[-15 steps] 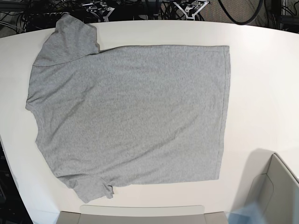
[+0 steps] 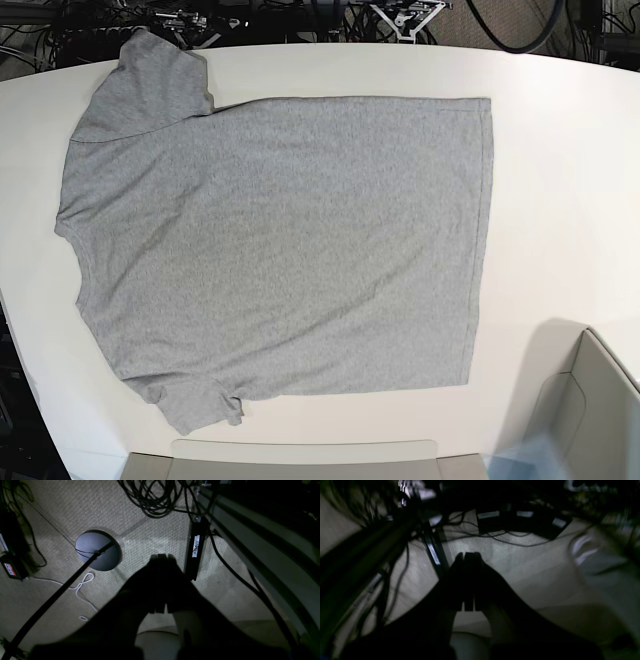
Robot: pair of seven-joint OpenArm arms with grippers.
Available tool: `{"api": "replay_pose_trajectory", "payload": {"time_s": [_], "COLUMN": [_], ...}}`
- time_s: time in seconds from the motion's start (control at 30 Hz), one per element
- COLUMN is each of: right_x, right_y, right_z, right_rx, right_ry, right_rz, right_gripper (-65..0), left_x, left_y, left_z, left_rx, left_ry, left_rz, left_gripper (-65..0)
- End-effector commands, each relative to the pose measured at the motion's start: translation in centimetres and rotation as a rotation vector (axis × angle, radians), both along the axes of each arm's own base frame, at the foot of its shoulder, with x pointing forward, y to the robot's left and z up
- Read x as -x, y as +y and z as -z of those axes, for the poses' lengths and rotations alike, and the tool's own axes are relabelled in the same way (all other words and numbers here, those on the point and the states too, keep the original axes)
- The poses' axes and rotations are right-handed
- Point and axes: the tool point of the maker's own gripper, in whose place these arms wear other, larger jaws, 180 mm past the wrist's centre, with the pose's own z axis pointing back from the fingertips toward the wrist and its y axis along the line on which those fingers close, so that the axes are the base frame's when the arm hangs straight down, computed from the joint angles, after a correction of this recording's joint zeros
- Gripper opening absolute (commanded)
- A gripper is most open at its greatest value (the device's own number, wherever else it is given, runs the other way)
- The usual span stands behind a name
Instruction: Fold the T-shirt properly
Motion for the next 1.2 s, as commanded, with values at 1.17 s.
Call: {"api": "replay_pose_trajectory", "payload": {"time_s": [1.17], "right_x": [2.9], "right_y": [2.8], "right_z": [-0.2], "right_rx": [-0.053], "right_ry": [-0.024], "right_rz": [-0.063], "right_gripper": [-64.9], "left_x": [-3.4], "left_y": [1.9], "left_z": [-0.7], "left_rx": [-0.036], "left_ry": [-0.229], "left_rz": [0.017], "left_gripper": [-64.9]}}
